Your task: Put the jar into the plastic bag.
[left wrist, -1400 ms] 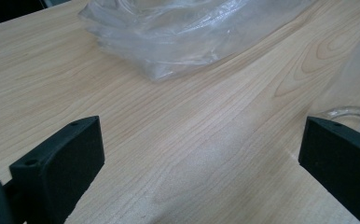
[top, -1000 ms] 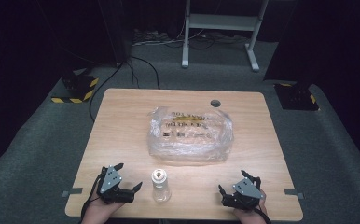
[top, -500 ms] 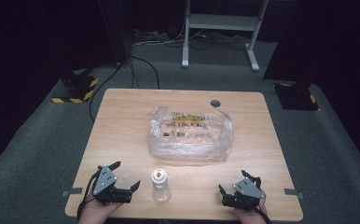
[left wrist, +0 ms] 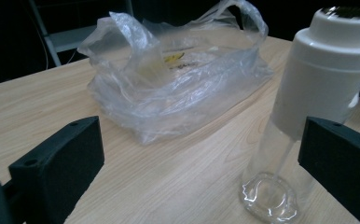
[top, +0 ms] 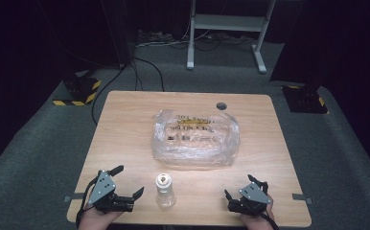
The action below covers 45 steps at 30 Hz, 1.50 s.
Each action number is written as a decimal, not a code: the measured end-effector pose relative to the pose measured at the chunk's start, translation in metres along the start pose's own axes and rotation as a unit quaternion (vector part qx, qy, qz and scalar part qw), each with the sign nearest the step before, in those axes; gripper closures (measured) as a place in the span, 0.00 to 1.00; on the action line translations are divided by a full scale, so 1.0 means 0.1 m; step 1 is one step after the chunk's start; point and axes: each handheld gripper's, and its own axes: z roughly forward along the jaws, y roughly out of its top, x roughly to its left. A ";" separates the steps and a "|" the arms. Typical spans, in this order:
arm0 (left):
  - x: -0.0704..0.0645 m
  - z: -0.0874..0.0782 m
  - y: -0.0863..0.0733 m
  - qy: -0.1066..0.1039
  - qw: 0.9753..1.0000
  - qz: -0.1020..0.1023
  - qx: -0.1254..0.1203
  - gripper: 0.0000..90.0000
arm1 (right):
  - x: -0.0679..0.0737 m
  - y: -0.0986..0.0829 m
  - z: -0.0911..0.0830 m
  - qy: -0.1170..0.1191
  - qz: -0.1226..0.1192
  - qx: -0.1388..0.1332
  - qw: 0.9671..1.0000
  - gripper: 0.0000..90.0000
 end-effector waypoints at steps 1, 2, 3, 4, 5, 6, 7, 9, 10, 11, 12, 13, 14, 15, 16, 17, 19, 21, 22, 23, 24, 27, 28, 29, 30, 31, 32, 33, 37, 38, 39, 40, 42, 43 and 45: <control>-0.01 0.00 0.01 -0.002 1.000 -0.001 -0.002 0.01 | 0.00 0.00 0.00 0.000 0.001 0.000 1.000 0.01; -0.02 -0.01 0.02 -0.005 1.000 -0.004 -0.006 0.01 | 0.00 0.00 0.00 0.000 0.001 0.000 1.000 0.01; -0.02 -0.01 0.03 -0.007 1.000 -0.004 -0.007 0.01 | 0.00 0.00 0.00 0.000 0.002 0.000 1.000 0.01; -0.04 -0.01 0.04 -0.009 1.000 -0.004 -0.009 0.01 | 0.00 0.00 0.00 0.000 0.002 0.000 1.000 0.01; -0.05 -0.01 0.04 -0.011 1.000 -0.004 -0.010 0.01 | 0.00 0.00 0.00 0.000 0.002 0.001 1.000 0.01; -0.06 -0.01 0.05 -0.013 1.000 -0.004 -0.011 0.01 | 0.00 0.00 0.00 0.000 0.002 0.000 1.000 0.01; -0.06 -0.01 0.05 -0.014 1.000 -0.004 -0.012 0.01 | 0.00 0.00 0.00 0.000 0.002 0.000 1.000 0.01; -0.08 -0.01 0.07 -0.018 1.000 -0.006 -0.017 0.01 | 0.00 0.00 0.00 0.000 0.002 0.000 1.000 0.01; -0.09 -0.01 0.08 -0.020 1.000 -0.008 -0.020 0.01 | 0.00 0.00 0.00 0.000 0.002 0.000 1.000 0.01; -0.10 -0.02 0.09 -0.023 0.999 -0.009 -0.022 0.01 | 0.00 0.00 0.00 0.000 0.003 -0.001 1.000 0.01; -0.11 -0.02 0.09 -0.025 0.999 -0.009 -0.025 0.01 | 0.00 0.00 0.00 -0.001 0.004 -0.001 1.000 0.01; -0.12 -0.02 0.10 -0.025 0.999 -0.009 -0.026 0.01 | -0.01 0.00 0.00 -0.001 0.004 -0.001 1.000 0.01; -0.13 -0.02 0.11 -0.027 0.999 -0.010 -0.028 0.01 | -0.01 0.00 0.00 -0.001 0.005 -0.001 1.000 0.01; -0.14 -0.02 0.11 -0.029 0.999 -0.010 -0.030 0.01 | -0.01 0.00 0.00 -0.001 0.005 -0.001 1.000 0.01; -0.15 -0.02 0.12 -0.032 0.999 -0.010 -0.032 0.01 | -0.01 0.00 0.00 -0.001 0.005 -0.002 1.000 0.01; -0.16 -0.01 0.12 -0.033 0.999 -0.011 -0.034 0.01 | -0.01 0.00 0.00 -0.001 0.005 -0.002 1.000 0.01; -0.23 0.02 0.13 -0.042 0.996 -0.047 -0.055 0.01 | -0.01 0.00 -0.01 -0.001 0.006 -0.003 1.000 0.01; -0.24 0.03 0.14 -0.047 0.997 -0.035 -0.050 0.01 | -0.01 0.00 0.00 -0.001 0.006 -0.002 1.000 0.01; -0.25 0.03 0.14 -0.048 0.997 -0.031 -0.050 0.01 | -0.01 0.00 0.00 -0.001 0.006 -0.002 1.000 0.01; -0.25 0.04 0.15 -0.049 0.997 -0.023 -0.046 0.01 | -0.01 0.00 -0.01 -0.001 0.006 -0.002 1.000 0.01; -0.25 0.04 0.15 -0.050 0.998 -0.011 -0.041 0.01 | -0.01 0.00 -0.01 -0.001 0.006 -0.003 1.000 0.01; -0.28 0.06 0.15 -0.054 0.998 -0.011 -0.044 0.01 | -0.01 0.00 -0.01 0.000 0.007 -0.003 1.000 0.01; -0.29 0.07 0.15 -0.054 0.997 -0.011 -0.044 0.01 | -0.01 0.00 -0.01 0.000 0.007 -0.003 1.000 0.01; -0.30 0.08 0.15 -0.056 0.997 -0.012 -0.044 0.00 | -0.01 0.00 -0.01 0.000 0.006 -0.003 1.000 0.01; -0.31 0.09 0.15 -0.058 0.997 -0.012 -0.044 0.01 | -0.01 0.00 -0.01 0.000 0.006 -0.003 1.000 0.01; -0.32 0.10 0.15 -0.059 0.997 -0.012 -0.044 0.01 | -0.01 0.00 -0.01 0.000 0.006 -0.003 1.000 0.01; -0.33 0.11 0.15 -0.060 0.997 -0.013 -0.043 0.01 | -0.01 0.00 -0.01 0.000 0.006 -0.003 1.000 0.01; -0.37 0.12 0.14 -0.065 0.996 -0.033 -0.050 0.00 | -0.01 0.00 0.00 0.001 0.007 -0.002 1.000 0.01; -0.41 0.15 0.14 -0.069 0.996 -0.031 -0.051 0.00 | -0.01 0.00 0.00 0.002 0.006 -0.002 1.000 0.01; -0.41 0.16 0.14 -0.069 0.996 -0.027 -0.049 0.01 | -0.01 0.00 0.00 0.002 0.006 -0.001 1.000 0.01; -0.41 0.16 0.14 -0.069 0.996 -0.027 -0.049 0.01 | -0.01 0.00 0.00 0.003 0.006 -0.001 1.000 0.01; -0.42 0.17 0.14 -0.070 0.996 -0.028 -0.050 0.01 | -0.01 0.00 0.00 0.003 0.005 0.000 1.000 0.01; -0.42 0.18 0.14 -0.071 0.996 -0.025 -0.050 0.01 | -0.01 0.00 0.00 0.003 0.004 0.000 1.000 0.01; -0.43 0.19 0.14 -0.072 0.996 -0.023 -0.049 0.00 | -0.01 0.00 0.00 0.003 0.004 0.001 1.000 0.01; -0.44 0.20 0.14 -0.072 0.996 -0.020 -0.049 0.01 | -0.01 0.00 0.00 0.004 0.004 0.001 1.000 0.01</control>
